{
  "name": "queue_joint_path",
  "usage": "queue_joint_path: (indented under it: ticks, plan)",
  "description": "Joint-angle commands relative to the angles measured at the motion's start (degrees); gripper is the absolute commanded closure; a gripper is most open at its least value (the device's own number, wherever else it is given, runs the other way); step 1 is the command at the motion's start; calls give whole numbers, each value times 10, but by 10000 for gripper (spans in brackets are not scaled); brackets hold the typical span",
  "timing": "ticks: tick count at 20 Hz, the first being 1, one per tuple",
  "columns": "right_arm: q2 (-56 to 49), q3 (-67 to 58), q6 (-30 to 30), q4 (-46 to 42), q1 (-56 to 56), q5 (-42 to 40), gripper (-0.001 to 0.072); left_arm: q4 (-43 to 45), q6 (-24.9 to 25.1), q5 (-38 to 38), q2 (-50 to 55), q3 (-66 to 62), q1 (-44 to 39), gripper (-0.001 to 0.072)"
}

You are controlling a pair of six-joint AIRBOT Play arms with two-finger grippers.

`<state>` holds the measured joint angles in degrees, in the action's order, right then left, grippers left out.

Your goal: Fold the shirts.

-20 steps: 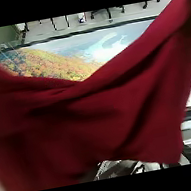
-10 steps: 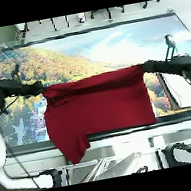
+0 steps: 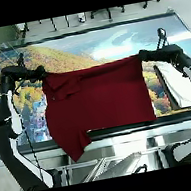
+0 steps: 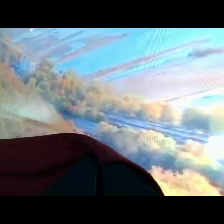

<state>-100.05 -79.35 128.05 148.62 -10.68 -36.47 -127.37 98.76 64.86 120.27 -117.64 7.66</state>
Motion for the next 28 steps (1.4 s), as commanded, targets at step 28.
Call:
queue_joint_path:
  ticks: [28]
  plan:
    - [-60, -26, -149, -263, 11, -118, 690, 208, -86, 187, -3, 38, -48, 693]
